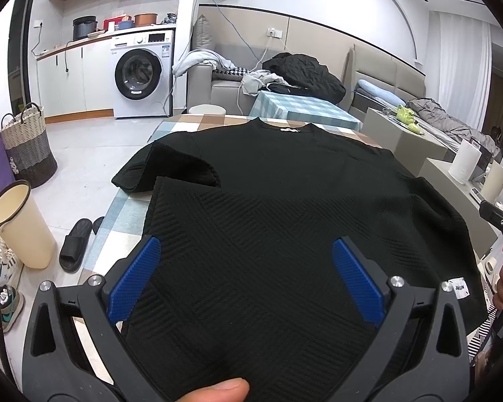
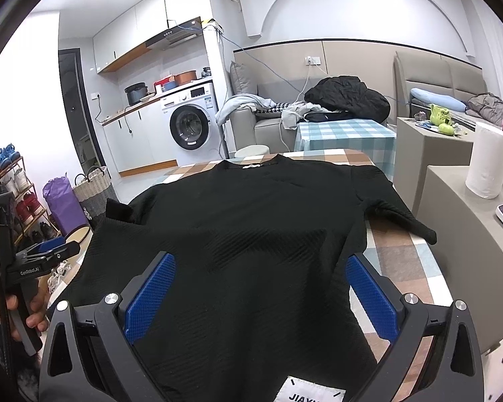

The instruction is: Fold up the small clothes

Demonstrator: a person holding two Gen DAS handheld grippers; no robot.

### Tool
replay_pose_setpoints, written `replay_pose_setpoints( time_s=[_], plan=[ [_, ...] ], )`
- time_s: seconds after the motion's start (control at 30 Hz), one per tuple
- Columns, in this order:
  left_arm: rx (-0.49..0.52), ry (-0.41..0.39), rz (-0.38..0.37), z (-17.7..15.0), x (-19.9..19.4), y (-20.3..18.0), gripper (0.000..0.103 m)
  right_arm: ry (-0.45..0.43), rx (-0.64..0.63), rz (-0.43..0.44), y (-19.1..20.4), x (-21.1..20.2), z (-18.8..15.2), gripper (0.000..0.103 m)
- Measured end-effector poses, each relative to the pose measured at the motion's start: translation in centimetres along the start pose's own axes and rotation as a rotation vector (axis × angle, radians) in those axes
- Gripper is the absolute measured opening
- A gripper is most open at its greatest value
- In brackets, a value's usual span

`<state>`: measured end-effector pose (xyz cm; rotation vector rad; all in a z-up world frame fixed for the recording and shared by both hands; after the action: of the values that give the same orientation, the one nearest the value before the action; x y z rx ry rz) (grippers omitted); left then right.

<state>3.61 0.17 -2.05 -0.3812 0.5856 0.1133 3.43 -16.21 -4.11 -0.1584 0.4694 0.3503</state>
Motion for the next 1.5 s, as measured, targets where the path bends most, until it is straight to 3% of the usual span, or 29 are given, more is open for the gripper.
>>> replay_pose_setpoints(
  time_s=[1.23, 1.5],
  plan=[
    [-0.011, 0.024, -0.02, -0.1, 0.4, 0.0, 0.102, -0.018, 0.036, 0.011, -0.2, -0.1, 0.2, 0.103],
    [-0.027, 0.031, -0.021, -0.1, 0.6, 0.1, 0.102, -0.052, 0.025, -0.034, -1.2, -0.4, 0.0, 0.103]
  ],
)
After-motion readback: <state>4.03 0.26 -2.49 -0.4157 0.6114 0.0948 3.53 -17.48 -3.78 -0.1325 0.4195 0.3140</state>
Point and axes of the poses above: each gripper's, at about its wrist camera, not at the fingertips, and x roughly the way its jaws point, y to its left, z to its top, the point moved 5 cm from there along x, roughly the way its jaws point, and after that the axes turned 14 degrees about -x, right-handed, at the moved point
